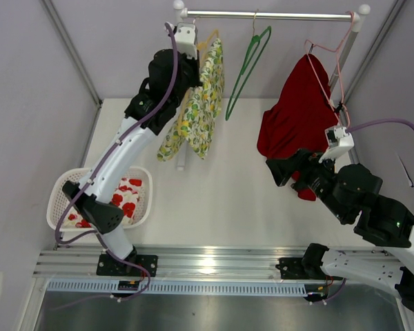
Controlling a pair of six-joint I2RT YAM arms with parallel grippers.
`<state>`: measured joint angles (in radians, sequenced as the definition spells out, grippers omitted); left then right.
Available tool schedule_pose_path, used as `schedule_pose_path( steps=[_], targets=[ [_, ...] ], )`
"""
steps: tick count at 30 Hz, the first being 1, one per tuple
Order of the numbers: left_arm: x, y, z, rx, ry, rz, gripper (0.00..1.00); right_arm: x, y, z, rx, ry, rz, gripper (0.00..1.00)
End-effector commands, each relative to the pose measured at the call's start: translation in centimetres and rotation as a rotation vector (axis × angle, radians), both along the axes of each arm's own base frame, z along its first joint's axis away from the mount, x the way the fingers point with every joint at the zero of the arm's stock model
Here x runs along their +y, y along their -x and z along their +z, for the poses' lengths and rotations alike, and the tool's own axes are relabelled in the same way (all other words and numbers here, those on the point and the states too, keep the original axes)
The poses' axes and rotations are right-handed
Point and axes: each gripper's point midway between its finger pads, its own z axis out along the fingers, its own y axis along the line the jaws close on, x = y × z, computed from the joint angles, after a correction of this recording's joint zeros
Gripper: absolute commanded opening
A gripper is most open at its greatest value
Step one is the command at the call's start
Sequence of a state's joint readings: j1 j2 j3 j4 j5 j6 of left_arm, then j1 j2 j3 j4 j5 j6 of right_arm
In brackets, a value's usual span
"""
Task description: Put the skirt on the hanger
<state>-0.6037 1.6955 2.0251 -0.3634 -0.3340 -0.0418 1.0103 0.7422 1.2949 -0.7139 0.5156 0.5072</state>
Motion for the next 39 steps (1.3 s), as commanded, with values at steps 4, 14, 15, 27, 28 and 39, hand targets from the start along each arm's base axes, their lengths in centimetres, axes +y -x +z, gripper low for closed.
schedule_pose_path(
  steps=[4, 14, 15, 27, 28, 39],
  targets=[
    [0.7, -1.7, 5.7, -0.136, 0.058, 0.059, 0.00, -0.4, -0.1, 2.4, -0.060, -0.021, -0.001, 0.84],
    [1.0, -5.7, 3.8, -0.086, 0.116, 0.072, 0.00, -0.4, 0.1, 2.0, -0.051, -0.021, 0.006, 0.83],
    [1.0, -5.9, 3.5, -0.079, 0.113, 0.069, 0.00, -0.4, 0.1, 1.9, -0.049, -0.018, 0.006, 0.83],
    [0.9, -5.3, 2.3, -0.043, 0.112, 0.016, 0.16, -0.1, 0.1, 0.8, -0.028, -0.018, 0.012, 0.83],
    [1.0, -5.1, 2.6, -0.049, 0.112, 0.013, 0.19, -0.1, 0.1, 0.7, -0.026, -0.014, 0.011, 0.83],
    [1.4, -1.6, 5.7, -0.099, 0.119, -0.070, 0.63, 0.1, -0.2, 0.2, -0.027, -0.003, 0.009, 0.85]
  ],
)
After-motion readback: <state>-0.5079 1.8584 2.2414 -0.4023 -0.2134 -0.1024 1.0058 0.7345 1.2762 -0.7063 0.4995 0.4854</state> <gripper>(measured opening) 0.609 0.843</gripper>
